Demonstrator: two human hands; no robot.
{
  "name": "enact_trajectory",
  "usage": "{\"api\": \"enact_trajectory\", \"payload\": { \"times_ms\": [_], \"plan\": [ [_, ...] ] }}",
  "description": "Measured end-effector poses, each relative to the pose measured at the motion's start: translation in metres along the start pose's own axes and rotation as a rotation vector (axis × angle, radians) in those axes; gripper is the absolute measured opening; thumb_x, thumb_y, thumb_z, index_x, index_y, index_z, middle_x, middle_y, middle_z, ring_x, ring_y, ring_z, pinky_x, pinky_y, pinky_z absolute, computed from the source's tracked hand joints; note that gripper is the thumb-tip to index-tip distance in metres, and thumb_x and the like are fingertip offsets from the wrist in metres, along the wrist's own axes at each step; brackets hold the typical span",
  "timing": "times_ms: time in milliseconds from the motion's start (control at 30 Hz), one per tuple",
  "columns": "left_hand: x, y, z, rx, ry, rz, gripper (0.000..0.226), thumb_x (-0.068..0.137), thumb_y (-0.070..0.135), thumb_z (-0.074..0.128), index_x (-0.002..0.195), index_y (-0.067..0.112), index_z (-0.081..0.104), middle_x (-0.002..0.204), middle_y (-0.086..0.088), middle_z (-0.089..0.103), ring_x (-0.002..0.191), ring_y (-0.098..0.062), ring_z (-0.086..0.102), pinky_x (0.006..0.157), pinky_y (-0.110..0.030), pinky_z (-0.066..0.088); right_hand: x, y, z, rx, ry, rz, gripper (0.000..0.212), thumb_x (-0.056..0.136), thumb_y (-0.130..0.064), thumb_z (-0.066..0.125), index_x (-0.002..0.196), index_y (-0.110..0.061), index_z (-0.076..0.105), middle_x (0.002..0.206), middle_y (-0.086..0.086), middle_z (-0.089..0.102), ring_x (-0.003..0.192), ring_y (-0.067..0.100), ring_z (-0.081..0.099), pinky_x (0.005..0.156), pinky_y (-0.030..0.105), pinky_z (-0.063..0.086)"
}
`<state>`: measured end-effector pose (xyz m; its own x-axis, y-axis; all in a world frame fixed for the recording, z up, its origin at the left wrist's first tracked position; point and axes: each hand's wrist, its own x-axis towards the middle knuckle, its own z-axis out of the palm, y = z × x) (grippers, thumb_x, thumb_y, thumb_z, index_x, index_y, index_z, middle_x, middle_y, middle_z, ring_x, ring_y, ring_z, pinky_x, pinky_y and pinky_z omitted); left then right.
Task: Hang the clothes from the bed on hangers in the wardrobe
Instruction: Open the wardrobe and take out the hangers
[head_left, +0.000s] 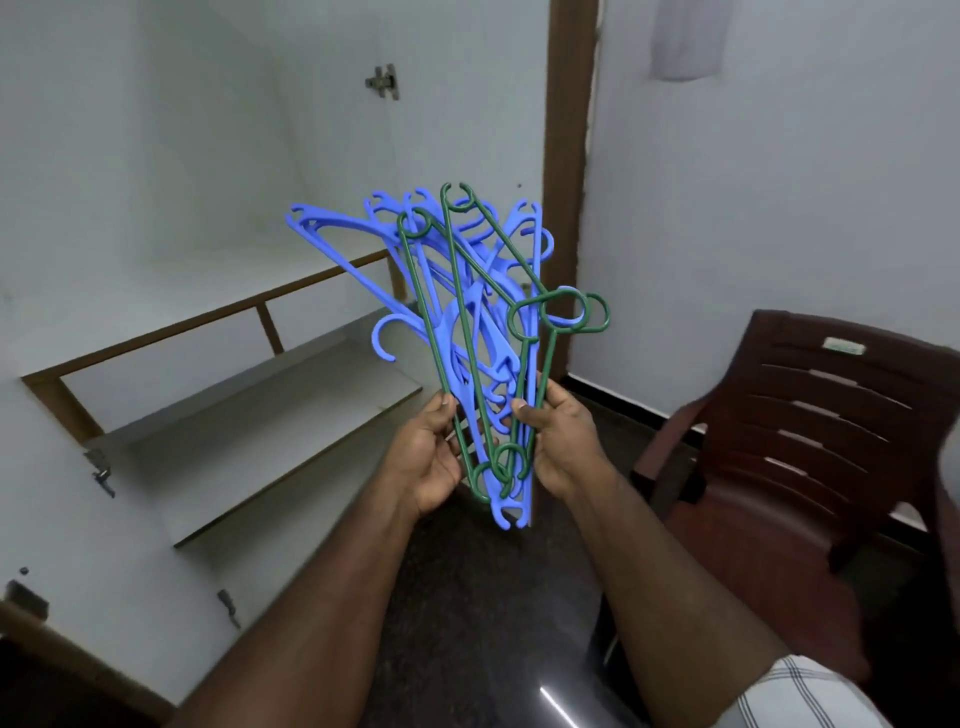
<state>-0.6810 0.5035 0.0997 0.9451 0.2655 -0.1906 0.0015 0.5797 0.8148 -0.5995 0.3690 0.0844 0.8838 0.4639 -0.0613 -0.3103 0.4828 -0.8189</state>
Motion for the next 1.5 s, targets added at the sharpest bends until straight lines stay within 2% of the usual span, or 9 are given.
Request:
{"api": "enact_trajectory", "payload": {
  "times_ms": [233, 500, 700, 933, 1000, 1100, 1233, 1367, 1500],
  "plan": [
    [-0.006, -0.073, 0.067, 0.068, -0.185, -0.074, 0.035, 0.107, 0.019, 0.039, 0.133, 0.012, 0.061, 0.13, -0.015, 0.066, 0.105, -0.029, 0.069, 0.082, -0.043, 0.06, -0.058, -0.026, -0.093, 0.044, 0.133, -0.144, 0.037, 0.092, 0.01, 0.056, 0.126, -0.002, 0.061, 0.117, 0.022, 0.07, 0.097, 0.039, 0.07, 0.082, 0.055, 0.059],
    [-0.025, -0.14, 0.137, 0.087, -0.431, -0.241, 0.033, 0.105, 0.017, 0.04, 0.126, 0.015, 0.066, 0.126, -0.015, 0.068, 0.107, -0.031, 0.068, 0.091, -0.046, 0.058, -0.149, -0.053, -0.16, 0.102, 0.375, -0.309, 0.033, 0.091, 0.013, 0.052, 0.119, -0.002, 0.062, 0.103, 0.018, 0.074, 0.08, 0.031, 0.073, 0.072, 0.045, 0.06],
    [-0.056, -0.218, 0.211, 0.17, -0.639, -0.391, 0.035, 0.106, 0.019, 0.04, 0.13, 0.017, 0.065, 0.128, -0.013, 0.068, 0.109, -0.03, 0.067, 0.102, -0.05, 0.05, -0.235, -0.079, -0.233, 0.113, 0.612, -0.437, 0.033, 0.092, 0.012, 0.054, 0.119, -0.004, 0.063, 0.105, 0.015, 0.075, 0.084, 0.032, 0.074, 0.071, 0.046, 0.062],
    [-0.102, -0.325, 0.334, 0.29, -0.881, -0.542, 0.034, 0.106, 0.017, 0.038, 0.131, 0.013, 0.06, 0.112, -0.009, 0.073, 0.088, -0.022, 0.072, 0.08, -0.04, 0.06, -0.344, -0.126, -0.335, 0.176, 0.901, -0.616, 0.034, 0.091, 0.011, 0.057, 0.123, 0.001, 0.062, 0.109, 0.019, 0.073, 0.087, 0.034, 0.073, 0.069, 0.043, 0.061],
    [-0.114, -0.358, 0.371, 0.296, -0.925, -0.579, 0.033, 0.106, 0.016, 0.039, 0.13, 0.013, 0.061, 0.12, -0.013, 0.071, 0.092, -0.026, 0.072, 0.084, -0.043, 0.06, -0.374, -0.141, -0.367, 0.184, 0.949, -0.651, 0.032, 0.092, 0.012, 0.055, 0.121, 0.0, 0.062, 0.105, 0.017, 0.074, 0.083, 0.031, 0.074, 0.069, 0.043, 0.062],
    [-0.132, -0.41, 0.425, 0.332, -0.995, -0.641, 0.033, 0.105, 0.021, 0.042, 0.129, 0.017, 0.065, 0.132, -0.013, 0.065, 0.106, -0.03, 0.065, 0.105, -0.056, 0.047, -0.417, -0.164, -0.416, 0.183, 1.037, -0.708, 0.032, 0.092, 0.013, 0.054, 0.119, 0.0, 0.063, 0.108, 0.019, 0.073, 0.089, 0.032, 0.073, 0.077, 0.044, 0.061],
    [-0.163, -0.476, 0.491, 0.401, -1.08, -0.71, 0.031, 0.104, 0.024, 0.044, 0.109, 0.025, 0.075, 0.115, -0.003, 0.069, 0.101, -0.025, 0.063, 0.107, -0.055, 0.043, -0.479, -0.19, -0.475, 0.196, 1.155, -0.755, 0.032, 0.092, 0.012, 0.054, 0.121, 0.003, 0.062, 0.116, 0.024, 0.07, 0.096, 0.037, 0.07, 0.081, 0.045, 0.06],
    [-0.195, -0.526, 0.545, 0.402, -1.152, -0.785, 0.03, 0.103, 0.025, 0.047, 0.124, 0.021, 0.068, 0.113, -0.004, 0.069, 0.096, -0.027, 0.065, 0.087, -0.048, 0.056, -0.53, -0.21, -0.519, 0.183, 1.253, -0.787, 0.029, 0.093, 0.011, 0.055, 0.118, 0.0, 0.064, 0.114, 0.023, 0.07, 0.094, 0.036, 0.071, 0.072, 0.039, 0.06],
    [-0.213, -0.577, 0.58, 0.429, -1.179, -0.907, 0.034, 0.102, 0.025, 0.048, 0.129, 0.016, 0.067, 0.117, -0.008, 0.067, 0.1, -0.03, 0.064, 0.098, -0.054, 0.05, -0.567, -0.215, -0.558, 0.228, 1.341, -0.799, 0.028, 0.093, 0.009, 0.055, 0.118, 0.0, 0.064, 0.117, 0.025, 0.068, 0.092, 0.036, 0.07, 0.074, 0.042, 0.06]
  ]
}}
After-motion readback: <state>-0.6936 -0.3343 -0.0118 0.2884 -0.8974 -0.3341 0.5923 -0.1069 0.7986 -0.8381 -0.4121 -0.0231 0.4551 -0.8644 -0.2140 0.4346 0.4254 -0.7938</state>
